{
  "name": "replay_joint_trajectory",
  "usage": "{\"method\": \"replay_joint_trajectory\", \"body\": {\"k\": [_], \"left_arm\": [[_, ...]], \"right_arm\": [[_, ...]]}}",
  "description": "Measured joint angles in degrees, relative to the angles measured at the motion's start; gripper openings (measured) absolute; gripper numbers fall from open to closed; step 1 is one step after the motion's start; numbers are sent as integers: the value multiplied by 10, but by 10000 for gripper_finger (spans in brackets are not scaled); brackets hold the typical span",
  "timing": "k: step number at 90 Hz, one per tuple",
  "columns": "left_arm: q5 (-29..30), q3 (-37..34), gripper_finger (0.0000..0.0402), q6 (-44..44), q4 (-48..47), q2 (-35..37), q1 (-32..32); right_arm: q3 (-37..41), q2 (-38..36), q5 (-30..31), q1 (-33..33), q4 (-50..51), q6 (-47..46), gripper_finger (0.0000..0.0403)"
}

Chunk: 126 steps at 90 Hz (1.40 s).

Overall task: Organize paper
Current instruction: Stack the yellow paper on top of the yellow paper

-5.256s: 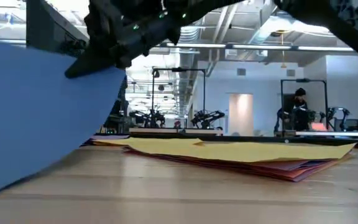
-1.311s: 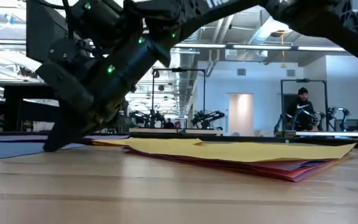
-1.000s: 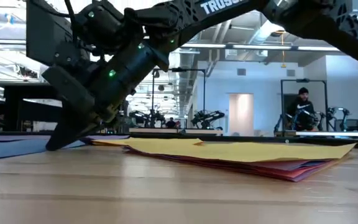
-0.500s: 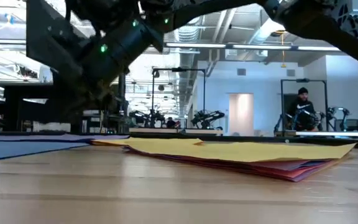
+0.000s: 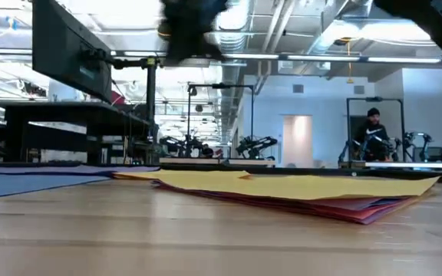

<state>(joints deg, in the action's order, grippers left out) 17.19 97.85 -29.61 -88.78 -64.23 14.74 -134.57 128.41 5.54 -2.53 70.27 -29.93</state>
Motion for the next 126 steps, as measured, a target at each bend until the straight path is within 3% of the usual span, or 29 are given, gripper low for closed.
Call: {"method": "replay_joint_trajectory", "body": {"k": [8,16,25,43,53,63,76,97,126], "left_arm": [[15,-26,82,-15,53,-27,-6],[11,-77,82,-8,129,-51,-7],[-28,-150,82,-3,219,-72,-11],[-173,-291,82,-31,479,-126,-57],[-193,-315,82,-54,593,-171,-78],[-195,-315,82,-55,666,-228,-88],[-203,-315,82,-71,742,-303,-90],[-234,-315,82,-82,874,-419,-79],[-235,-314,82,-81,904,-506,-76]], "right_arm": [[32,-19,125,-12,145,-5,117],[104,-38,171,-22,196,-23,151],[241,-110,170,-22,162,-21,176],[559,-276,124,-17,17,-41,181],[698,-392,78,-17,-59,-78,178],[794,-461,36,-17,-123,-118,178],[866,-527,31,-7,-175,-162,178],[940,-545,-12,28,-228,-227,177],[958,-530,-26,81,-256,-282,177]]}}
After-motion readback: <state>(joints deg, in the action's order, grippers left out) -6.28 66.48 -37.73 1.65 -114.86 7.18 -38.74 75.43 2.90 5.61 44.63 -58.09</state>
